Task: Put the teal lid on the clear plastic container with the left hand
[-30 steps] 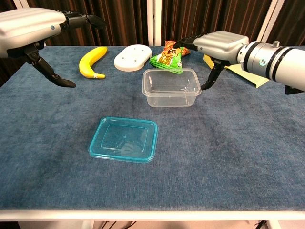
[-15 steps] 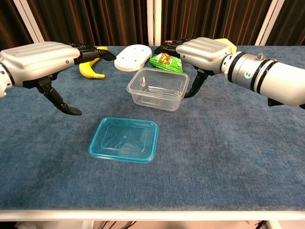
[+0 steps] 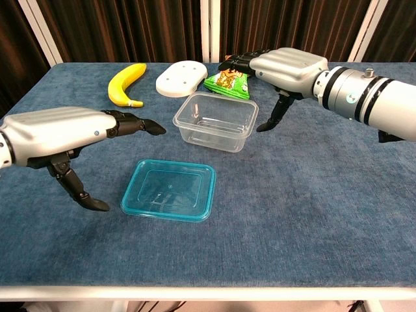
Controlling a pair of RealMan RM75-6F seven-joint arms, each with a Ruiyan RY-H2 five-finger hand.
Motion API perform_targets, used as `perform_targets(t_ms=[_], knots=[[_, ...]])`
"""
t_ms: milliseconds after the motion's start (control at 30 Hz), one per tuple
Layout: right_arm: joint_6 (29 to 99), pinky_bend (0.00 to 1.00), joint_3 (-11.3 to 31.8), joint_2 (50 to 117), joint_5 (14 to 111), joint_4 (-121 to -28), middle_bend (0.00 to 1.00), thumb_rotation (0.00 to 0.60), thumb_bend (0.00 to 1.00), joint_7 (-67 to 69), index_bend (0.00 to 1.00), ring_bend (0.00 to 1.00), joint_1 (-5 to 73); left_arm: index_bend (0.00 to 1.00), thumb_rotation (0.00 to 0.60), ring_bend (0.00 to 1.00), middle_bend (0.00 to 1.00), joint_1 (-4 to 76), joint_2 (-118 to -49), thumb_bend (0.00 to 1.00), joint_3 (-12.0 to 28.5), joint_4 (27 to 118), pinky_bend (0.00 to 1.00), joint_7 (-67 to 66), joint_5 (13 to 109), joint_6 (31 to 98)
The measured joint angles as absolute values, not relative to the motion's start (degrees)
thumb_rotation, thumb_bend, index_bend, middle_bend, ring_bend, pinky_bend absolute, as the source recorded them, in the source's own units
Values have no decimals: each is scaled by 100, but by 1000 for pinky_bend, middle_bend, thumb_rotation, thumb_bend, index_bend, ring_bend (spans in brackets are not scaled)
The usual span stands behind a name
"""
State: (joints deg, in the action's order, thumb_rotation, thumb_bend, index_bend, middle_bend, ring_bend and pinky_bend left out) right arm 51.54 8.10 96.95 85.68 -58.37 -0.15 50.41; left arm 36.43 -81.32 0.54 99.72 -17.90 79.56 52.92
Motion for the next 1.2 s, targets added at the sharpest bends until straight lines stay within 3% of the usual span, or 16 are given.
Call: perform_targets(t_ms=[300,533,700,933,1200], knots=[[6043,0,780,8439,8583,-6902,0,600,0,-253,0,0,4448,25,600,0,27,3947,-8557,0,238,9870,8,-2232,7339,4940],[6675,0,740,7676,8522,-7600,0,600,0,-386,0,0,3848,21,600,0,0,4320,-8665,0,390,10078,6,-3134,6037,4780],[6880,0,669,7591,8588,-7619,0,600,0,-192,0,0,3662,20,600,0,0,4696,-8760,0,399,10297,4,-4083,4747,4981],[7046,0,609,7620,8686,-7449,0,600,0,121,0,0,3503,17,600,0,0,5407,-9048,0,456,10576,4,-5284,2727,5788],[7178,0,595,7669,8767,-7268,0,600,0,419,0,0,3391,17,600,0,0,6022,-9307,0,609,10721,3,-5756,1643,6297]])
